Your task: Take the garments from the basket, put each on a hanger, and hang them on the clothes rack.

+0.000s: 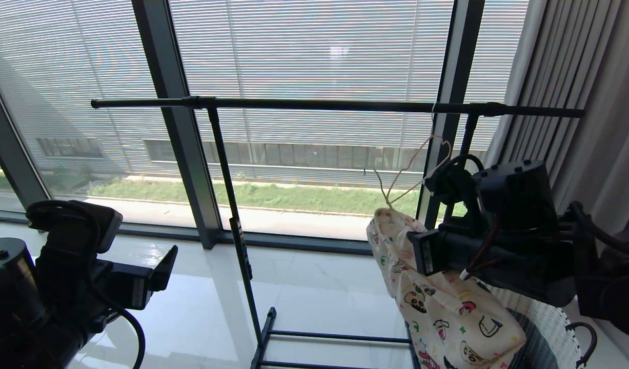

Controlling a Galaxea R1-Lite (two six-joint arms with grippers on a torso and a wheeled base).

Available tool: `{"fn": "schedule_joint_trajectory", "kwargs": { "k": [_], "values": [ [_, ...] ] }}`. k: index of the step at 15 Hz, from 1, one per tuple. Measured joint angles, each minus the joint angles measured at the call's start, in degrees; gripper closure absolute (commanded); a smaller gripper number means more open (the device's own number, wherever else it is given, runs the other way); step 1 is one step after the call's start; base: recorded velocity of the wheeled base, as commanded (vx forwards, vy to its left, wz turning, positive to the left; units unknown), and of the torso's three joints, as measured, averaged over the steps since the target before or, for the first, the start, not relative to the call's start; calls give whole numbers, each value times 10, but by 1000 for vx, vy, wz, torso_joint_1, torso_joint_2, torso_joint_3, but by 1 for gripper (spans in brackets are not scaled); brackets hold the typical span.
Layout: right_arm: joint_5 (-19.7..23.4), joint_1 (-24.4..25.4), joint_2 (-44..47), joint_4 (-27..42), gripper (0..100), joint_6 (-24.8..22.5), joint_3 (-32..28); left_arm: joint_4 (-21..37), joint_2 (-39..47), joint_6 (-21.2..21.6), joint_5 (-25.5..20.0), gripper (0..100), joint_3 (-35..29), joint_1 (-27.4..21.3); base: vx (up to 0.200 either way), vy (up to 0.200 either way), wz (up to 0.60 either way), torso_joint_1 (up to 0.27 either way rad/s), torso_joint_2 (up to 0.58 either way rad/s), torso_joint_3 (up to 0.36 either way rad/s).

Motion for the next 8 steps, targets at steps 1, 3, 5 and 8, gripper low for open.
{"fn": "schedule_joint_trajectory", "kwargs": {
  "k": [1,3,5,8],
  "values": [
    [-1,5,12,-1,100,8,-21,0,0,0,1,0,0,-1,0,0,0,0,0,0],
    [-1,9,27,-22,100,36,-49,0,-1,0,2,0,-1,-1,0,0,0,0,0,0],
    [-2,9,40,-92,100,59,-67,0,-2,0,3,0,-1,-1,0,0,0,0,0,0],
    [-2,9,57,-146,100,60,-85,0,-6,0,3,0,-1,-10,0,0,0,0,0,0]
  ]
}}
